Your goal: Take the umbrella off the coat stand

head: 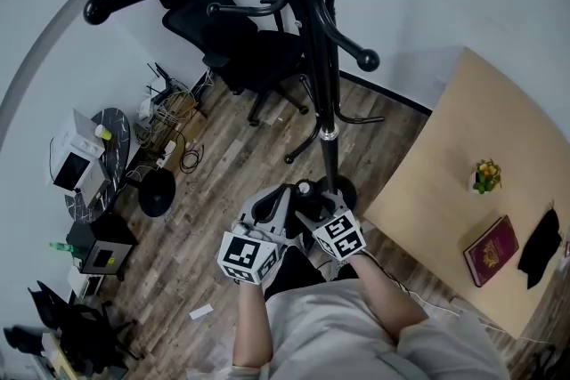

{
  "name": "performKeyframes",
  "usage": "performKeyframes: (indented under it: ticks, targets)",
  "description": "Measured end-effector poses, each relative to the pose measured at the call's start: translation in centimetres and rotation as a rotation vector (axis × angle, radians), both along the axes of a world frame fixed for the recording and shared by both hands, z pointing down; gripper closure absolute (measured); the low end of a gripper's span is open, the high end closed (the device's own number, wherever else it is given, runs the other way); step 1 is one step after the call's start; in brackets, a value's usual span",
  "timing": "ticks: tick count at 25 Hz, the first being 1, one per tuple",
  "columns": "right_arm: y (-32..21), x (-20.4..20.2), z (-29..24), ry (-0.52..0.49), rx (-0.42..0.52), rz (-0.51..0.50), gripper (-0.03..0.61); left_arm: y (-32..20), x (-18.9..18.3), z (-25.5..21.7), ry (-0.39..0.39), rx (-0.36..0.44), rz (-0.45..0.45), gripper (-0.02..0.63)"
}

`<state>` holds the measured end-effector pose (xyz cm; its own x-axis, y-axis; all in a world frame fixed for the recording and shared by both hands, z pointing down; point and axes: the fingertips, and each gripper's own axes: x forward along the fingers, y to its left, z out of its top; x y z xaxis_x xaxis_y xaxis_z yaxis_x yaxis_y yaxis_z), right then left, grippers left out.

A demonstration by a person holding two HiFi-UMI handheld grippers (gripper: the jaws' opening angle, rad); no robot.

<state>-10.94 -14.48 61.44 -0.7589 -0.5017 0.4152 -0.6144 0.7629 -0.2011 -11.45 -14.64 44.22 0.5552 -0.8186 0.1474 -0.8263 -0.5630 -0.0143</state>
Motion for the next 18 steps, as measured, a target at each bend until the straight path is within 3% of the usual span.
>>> performKeyframes:
  ticks: [18]
  targets:
    - [0.09, -0.78, 0.36, 0.016, -0.001, 0.001, 0.325, 0.26, -0.53, -0.23, -0.008, 0.003, 0.005, 0.592]
